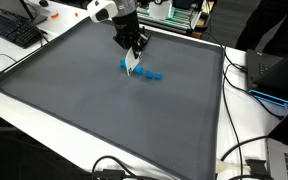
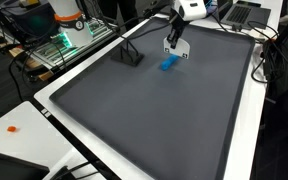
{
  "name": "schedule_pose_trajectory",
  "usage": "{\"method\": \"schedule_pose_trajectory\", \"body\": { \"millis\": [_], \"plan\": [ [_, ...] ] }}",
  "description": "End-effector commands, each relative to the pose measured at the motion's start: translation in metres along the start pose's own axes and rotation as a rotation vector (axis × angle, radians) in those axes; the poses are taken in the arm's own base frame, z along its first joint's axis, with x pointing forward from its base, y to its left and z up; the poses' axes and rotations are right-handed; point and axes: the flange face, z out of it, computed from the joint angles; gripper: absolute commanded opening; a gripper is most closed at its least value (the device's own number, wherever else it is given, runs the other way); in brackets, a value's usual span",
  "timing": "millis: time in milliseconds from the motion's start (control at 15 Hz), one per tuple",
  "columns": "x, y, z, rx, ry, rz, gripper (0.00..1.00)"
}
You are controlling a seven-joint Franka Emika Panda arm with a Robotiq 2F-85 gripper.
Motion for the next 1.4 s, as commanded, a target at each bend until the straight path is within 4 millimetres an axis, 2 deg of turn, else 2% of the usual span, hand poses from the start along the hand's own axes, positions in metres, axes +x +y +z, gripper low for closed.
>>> {"method": "schedule_pose_trajectory", "body": {
  "millis": [0, 800, 1333],
  "plan": [
    [-0.007, 0.005, 0.011, -0.005, -0.028, -0.004, 0.01],
    [-0.012, 0.008, 0.043, -0.001, -0.062, -0.010, 0.01],
    [-0.011, 0.007, 0.055, 0.003, -0.077, -0.017, 0.01]
  ]
}}
